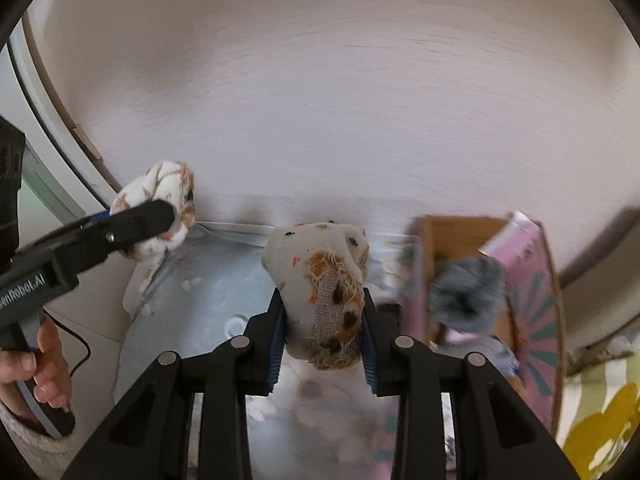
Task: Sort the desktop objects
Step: 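Carry the white sock with the left tool over the box while the right tool carries its sock, then open both tools to drop the white patterned socks into the box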
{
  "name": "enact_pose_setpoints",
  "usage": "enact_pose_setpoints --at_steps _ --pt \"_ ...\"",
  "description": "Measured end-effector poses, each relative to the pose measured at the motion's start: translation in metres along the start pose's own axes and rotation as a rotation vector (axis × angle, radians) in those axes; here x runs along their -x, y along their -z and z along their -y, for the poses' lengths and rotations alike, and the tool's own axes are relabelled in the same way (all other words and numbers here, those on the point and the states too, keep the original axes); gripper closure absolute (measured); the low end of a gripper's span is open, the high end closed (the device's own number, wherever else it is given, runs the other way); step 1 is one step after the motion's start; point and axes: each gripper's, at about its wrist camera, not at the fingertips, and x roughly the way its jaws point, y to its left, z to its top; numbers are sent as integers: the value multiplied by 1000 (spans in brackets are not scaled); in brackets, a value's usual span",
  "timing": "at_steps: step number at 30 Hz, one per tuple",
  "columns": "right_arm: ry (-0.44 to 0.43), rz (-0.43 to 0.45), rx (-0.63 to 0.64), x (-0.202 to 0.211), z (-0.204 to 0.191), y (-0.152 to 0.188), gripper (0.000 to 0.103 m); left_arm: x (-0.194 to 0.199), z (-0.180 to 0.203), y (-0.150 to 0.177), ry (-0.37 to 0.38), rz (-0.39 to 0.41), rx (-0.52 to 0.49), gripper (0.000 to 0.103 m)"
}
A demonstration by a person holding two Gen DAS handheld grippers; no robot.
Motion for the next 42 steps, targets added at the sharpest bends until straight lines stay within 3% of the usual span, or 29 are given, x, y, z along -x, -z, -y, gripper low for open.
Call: enact_pose_setpoints --at_steps 13,21,29,42 --pt "133 -21 -192 51 92 77 73 -50 113 25 166 -111 -126 65" --pt "179 -54 -275 51 131 113 73 -91 173 45 232 -192 -217 65" --pt "136 -81 -289 36 134 123 73 -128 198 52 218 -254 -259 65" --pt "73 -107 -238 16 123 114 73 -165 210 31 188 -267 -276 65"
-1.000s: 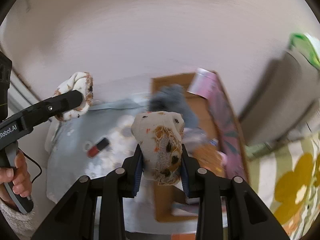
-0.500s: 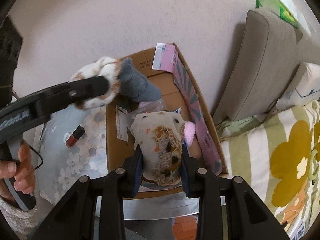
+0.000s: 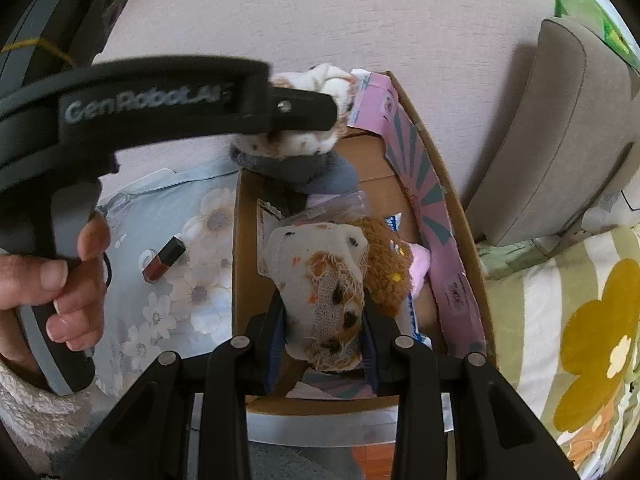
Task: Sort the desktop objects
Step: 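Open both tools to drop the white patterned socks into the box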
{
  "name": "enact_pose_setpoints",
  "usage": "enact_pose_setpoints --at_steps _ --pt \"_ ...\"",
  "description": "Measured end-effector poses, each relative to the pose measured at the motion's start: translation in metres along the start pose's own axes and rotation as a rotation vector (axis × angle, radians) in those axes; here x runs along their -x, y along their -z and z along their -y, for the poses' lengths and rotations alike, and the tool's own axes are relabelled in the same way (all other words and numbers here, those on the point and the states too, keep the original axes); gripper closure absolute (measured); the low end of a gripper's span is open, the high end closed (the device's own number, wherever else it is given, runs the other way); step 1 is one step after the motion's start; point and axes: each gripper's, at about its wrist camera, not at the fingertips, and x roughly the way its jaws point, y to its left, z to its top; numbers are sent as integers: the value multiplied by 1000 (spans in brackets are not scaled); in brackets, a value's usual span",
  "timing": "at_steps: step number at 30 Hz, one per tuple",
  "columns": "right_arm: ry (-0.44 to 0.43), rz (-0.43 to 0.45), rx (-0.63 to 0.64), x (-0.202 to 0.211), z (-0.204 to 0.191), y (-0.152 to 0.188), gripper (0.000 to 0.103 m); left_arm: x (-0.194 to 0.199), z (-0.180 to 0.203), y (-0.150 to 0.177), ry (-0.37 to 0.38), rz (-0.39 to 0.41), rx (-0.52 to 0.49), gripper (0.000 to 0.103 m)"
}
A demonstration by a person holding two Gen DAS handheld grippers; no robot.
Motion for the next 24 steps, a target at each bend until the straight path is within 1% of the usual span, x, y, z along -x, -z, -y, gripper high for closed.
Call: enact_pose_setpoints --at_steps 5,7,8,9,10,11,12,14,19,24 --pt "-9 -16 10 -6 -2 -3 72 -7 -2 -4 -12 -19 -2 65" --pt "5 -18 16 -7 -3 -4 67 -9 -3 -4 -21 -31 -4 64" --pt "14 -20 13 -8 -3 -4 57 -10 -3 -5 -26 -37 -2 59" --pt "19 -23 9 -9 -3 -5 46 -12 -3 -5 -29 -48 4 47" --pt "21 -27 3 -9 -2 -5 41 -14 -3 -6 -31 -60 8 35" --pt "20 -24 -1 -9 -2 -5 37 -15 -3 -7 -41 -65 9 0" --pt "21 -21 -3 -8 -2 -6 36 -13 -2 -7 -54 -51 4 0" --pt "24 -15 -9 -6 0 -6 35 -7 0 -7 -51 -38 -10 1" --pt "37 -17 -20 -5 0 -5 35 2 -1 -6 -53 -34 -16 1" --pt "45 -1 -29 -2 -1 -5 35 17 -4 0 -56 -21 -16 1"
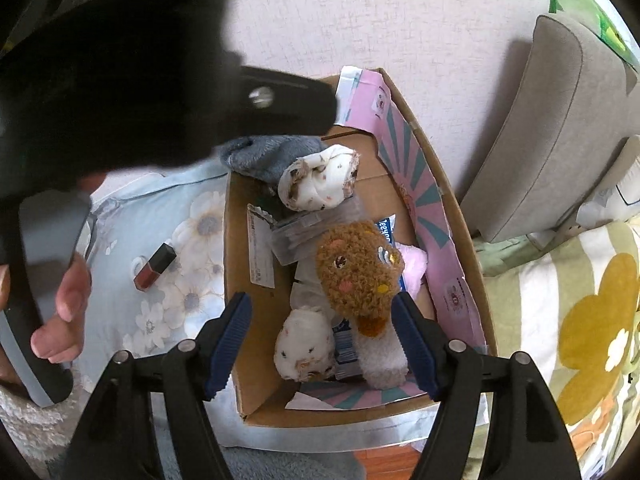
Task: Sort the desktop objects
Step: 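Open both tools to drop the white patterned socks into the box, then move both open tools back over the tray toward the lip gloss and jar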
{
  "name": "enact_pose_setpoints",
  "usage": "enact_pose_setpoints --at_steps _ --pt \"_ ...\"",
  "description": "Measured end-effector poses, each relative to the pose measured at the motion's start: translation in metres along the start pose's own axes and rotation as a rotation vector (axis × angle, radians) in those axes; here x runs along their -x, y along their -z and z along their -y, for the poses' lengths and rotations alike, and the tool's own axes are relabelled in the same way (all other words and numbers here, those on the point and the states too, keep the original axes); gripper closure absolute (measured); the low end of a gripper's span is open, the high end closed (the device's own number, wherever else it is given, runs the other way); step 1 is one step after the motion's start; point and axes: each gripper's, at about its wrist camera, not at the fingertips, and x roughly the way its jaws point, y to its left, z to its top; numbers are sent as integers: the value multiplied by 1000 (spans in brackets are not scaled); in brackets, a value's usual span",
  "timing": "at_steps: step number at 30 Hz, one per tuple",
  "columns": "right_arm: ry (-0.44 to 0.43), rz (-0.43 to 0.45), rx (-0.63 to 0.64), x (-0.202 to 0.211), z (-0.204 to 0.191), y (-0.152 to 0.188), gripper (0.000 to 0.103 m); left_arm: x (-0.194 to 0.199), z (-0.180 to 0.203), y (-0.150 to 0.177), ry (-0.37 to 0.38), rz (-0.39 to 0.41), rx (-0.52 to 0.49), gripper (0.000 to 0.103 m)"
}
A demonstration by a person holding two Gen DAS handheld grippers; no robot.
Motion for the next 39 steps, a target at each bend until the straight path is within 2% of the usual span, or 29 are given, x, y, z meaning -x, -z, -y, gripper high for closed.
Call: enact_pose_setpoints --at_steps 13,24,33,36,39 --pt "17 80 6 23 -23 -2 35 60 -25 14 -67 92 13 0" --pt "18 106 97 28 -71 -3 35 110 -61 45 -130 143 68 0" --pt "-50 116 151 23 -113 -10 35 154 -108 77 -218 195 158 0" --pt "-69 120 171 19 -128 -13 35 166 -126 87 -212 209 198 1" --pt "-77 126 193 14 -142 -15 35 178 -142 100 -238 223 221 0"
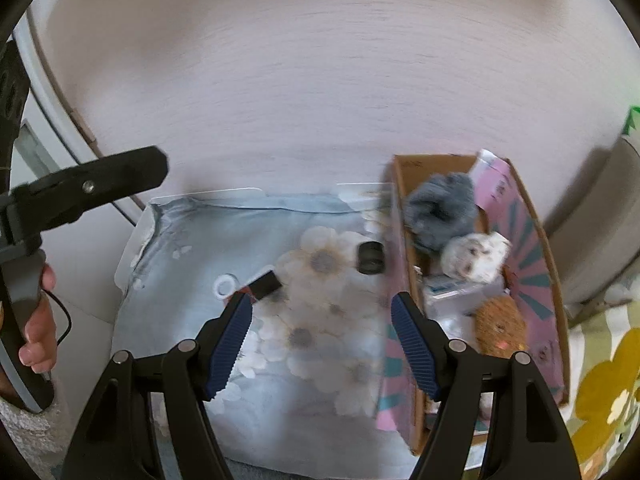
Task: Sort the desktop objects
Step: 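Move both open tools back over the tray toward the lip gloss and jar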
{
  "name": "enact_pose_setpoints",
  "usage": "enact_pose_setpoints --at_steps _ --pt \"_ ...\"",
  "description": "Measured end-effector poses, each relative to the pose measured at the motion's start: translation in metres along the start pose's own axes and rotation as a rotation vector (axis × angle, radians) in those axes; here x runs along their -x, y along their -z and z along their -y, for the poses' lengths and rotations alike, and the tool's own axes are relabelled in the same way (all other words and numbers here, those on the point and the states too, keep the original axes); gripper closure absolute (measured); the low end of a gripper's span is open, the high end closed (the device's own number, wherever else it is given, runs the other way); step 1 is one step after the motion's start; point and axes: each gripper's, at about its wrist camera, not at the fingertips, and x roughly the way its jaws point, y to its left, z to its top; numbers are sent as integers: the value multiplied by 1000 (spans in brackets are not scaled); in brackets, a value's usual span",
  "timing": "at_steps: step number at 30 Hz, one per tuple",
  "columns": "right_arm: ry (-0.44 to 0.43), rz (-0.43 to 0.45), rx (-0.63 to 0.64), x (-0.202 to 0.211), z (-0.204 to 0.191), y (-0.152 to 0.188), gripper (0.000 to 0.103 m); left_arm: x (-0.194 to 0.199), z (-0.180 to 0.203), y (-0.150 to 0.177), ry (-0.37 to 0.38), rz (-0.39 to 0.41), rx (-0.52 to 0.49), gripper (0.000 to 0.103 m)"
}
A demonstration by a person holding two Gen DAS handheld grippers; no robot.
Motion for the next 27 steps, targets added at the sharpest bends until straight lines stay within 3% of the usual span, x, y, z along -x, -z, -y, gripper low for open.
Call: enact_pose_setpoints --at_steps 8,14,17,21,24,27 --pt "-34 64 -37 -10 -21 7 35 11 -57 35 -47 12 66 1" --pt "-23 39 -75 -39 -24 25 35 -21 -83 74 -33 -78 108 1" --pt "-9 50 -97 -57 -26 35 35 -42 -85 90 -27 -104 90 2" --pt "33 100 -110 -87 -27 43 35 -68 -77 112 -14 -82 2 2" --pt "60 126 -132 -106 -22 42 35 -90 -77 123 -44 -86 -61 6" --pt "100 154 -172 -125 -14 39 35 -104 -90 126 -26 -91 -36 7"
